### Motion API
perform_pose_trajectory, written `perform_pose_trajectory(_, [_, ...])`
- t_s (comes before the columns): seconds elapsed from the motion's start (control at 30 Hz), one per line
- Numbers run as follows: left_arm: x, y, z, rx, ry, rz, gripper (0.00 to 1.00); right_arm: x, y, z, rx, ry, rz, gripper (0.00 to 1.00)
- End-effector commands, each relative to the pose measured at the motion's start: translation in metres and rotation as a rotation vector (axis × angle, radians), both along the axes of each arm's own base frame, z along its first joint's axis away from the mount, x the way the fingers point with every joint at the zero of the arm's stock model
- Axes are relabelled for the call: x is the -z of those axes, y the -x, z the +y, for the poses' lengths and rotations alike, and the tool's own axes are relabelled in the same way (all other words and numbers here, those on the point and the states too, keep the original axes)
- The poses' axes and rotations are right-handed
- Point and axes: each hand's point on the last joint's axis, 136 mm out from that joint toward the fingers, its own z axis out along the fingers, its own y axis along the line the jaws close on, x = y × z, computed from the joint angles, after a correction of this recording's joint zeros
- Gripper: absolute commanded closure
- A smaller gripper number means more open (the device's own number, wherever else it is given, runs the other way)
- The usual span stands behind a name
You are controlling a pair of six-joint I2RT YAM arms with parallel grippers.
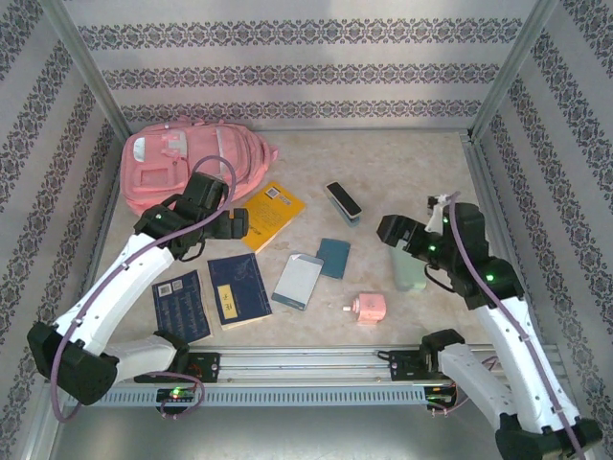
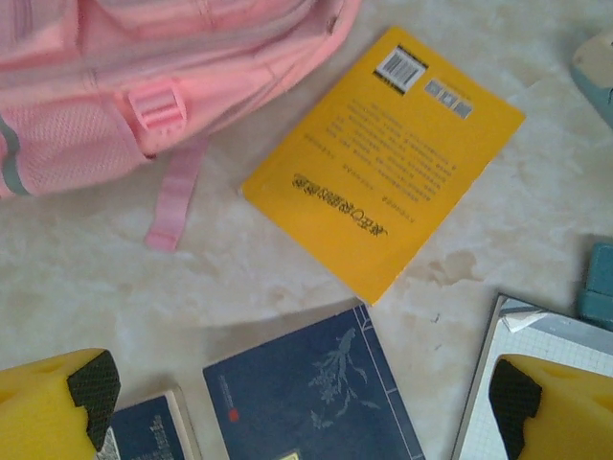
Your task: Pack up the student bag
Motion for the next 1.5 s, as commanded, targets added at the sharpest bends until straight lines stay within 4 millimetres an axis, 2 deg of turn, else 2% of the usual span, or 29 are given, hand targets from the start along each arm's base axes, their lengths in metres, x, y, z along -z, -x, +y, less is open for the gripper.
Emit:
perform_pose_trajectory(0.0, [0.018, 0.004, -0.004, -0.036, 0.035, 0.111, 0.00, 0.013, 0.006, 0.000, -0.023, 0.206, 0.169, 0.02])
perform_pose_trajectory(0.07, [0.022, -0.004, -0.003, -0.067, 0.033, 0.133, 0.00, 0.019, 0.009, -0.021, -0.005, 0.489, 0.230, 0.02])
perform_pose_trajectory(0.1, [0.023, -0.008, -0.002, -0.086, 0.042, 0.145, 0.00, 0.018, 0.007, -0.019, -0.041, 0.527, 0.232, 0.02])
perform_pose_trajectory(0.17, [0.028, -0.019, 0.000, -0.128, 0.099, 0.168, 0.00, 0.024, 0.002, -0.024, 0.027, 0.477, 0.254, 0.02])
perform_pose_trajectory(0.2, [0.031, -0.023, 0.002, -0.155, 0.125, 0.176, 0.00, 0.028, -0.001, -0.014, 0.006, 0.344, 0.250, 0.02])
perform_pose_trajectory(0.23, [0.033, -0.029, 0.008, -0.195, 0.149, 0.180, 0.00, 0.029, -0.002, 0.004, -0.048, 0.132, 0.246, 0.02])
perform_pose_trajectory(0.27, [0.036, -0.035, 0.015, -0.235, 0.165, 0.180, 0.00, 0.033, -0.002, 0.008, -0.039, 0.075, 0.255, 0.03])
perform_pose_trajectory(0.37, [0.042, -0.048, 0.035, -0.333, 0.221, 0.180, 0.00, 0.039, -0.002, 0.029, -0.090, 0.057, 0.263, 0.10])
perform_pose_trajectory(0.5, [0.048, -0.069, 0.048, -0.354, 0.214, 0.166, 0.00, 0.043, 0.000, 0.023, -0.083, 0.179, 0.261, 0.13])
perform_pose_trajectory(0.63, [0.045, -0.110, 0.041, -0.297, 0.182, 0.143, 0.00, 0.054, 0.004, 0.028, -0.055, 0.133, 0.299, 0.12])
perform_pose_trajectory(0.73, [0.042, -0.150, 0.031, -0.262, 0.145, 0.118, 0.00, 0.058, 0.007, 0.045, -0.101, 0.059, 0.318, 0.23])
perform_pose_trajectory(0.87, [0.045, -0.197, 0.028, -0.293, 0.010, 0.109, 0.01, 0.071, 0.009, 0.042, -0.078, 0.091, 0.384, 0.25])
perform_pose_trajectory(1.03, [0.054, -0.244, 0.046, -0.398, -0.146, 0.115, 0.06, 0.070, 0.009, 0.038, -0.076, 0.126, 0.387, 0.25])
perform_pose_trajectory(1.1, [0.056, -0.255, 0.054, -0.431, -0.199, 0.099, 0.08, 0.069, 0.009, 0.037, -0.080, 0.133, 0.385, 0.24])
perform_pose_trajectory(1.2, [0.071, -0.265, 0.064, -0.471, -0.186, 0.097, 0.11, 0.069, 0.010, 0.036, -0.092, 0.148, 0.389, 0.24])
perform_pose_trajectory(1.33, [0.097, -0.285, 0.051, -0.422, -0.131, 0.103, 0.10, 0.076, 0.015, 0.034, -0.103, 0.148, 0.418, 0.24])
perform_pose_trajectory(1.47, [0.118, -0.289, 0.057, -0.443, -0.151, 0.127, 0.12, 0.081, 0.015, 0.032, -0.106, 0.143, 0.443, 0.23])
